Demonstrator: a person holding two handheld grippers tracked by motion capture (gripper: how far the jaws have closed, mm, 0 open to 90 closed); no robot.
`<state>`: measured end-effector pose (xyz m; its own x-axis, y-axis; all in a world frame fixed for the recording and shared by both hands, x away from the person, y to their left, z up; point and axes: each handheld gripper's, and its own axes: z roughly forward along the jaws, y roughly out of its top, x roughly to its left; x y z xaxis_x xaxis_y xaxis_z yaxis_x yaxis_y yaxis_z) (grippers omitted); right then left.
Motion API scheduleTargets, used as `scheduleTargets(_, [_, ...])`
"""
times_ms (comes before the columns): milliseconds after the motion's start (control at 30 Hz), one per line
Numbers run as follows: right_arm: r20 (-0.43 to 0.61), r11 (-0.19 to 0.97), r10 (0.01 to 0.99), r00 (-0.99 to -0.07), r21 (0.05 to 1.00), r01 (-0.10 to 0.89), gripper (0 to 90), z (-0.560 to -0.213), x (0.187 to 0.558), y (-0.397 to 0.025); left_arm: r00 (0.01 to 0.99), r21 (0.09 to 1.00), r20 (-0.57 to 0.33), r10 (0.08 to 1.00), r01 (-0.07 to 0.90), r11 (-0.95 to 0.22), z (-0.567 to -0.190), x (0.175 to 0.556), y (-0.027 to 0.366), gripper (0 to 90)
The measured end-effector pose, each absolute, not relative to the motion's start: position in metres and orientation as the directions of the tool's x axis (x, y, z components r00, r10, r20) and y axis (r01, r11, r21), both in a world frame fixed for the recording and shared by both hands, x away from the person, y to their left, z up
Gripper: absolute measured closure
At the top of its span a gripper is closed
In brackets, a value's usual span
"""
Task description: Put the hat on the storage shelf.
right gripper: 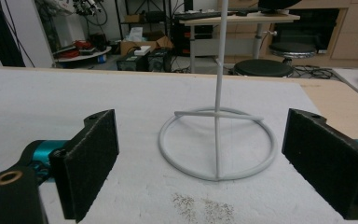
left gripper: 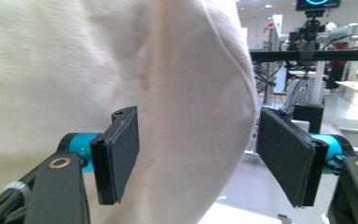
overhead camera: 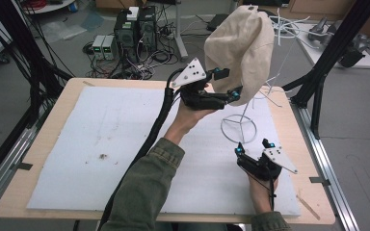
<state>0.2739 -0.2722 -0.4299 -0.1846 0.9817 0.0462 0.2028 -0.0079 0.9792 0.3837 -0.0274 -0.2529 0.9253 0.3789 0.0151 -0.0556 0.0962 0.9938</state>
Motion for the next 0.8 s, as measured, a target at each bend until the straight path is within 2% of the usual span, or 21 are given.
scheduleTargets(800, [0.054, -0.016, 0.981, -0.184, 0.978, 0.206, 9.9, -0.43, 0.273, -0.272, 0.842, 0.998, 0.016, 0.54, -0.046, 0.042, -0.271, 0.359, 0.051, 26.9])
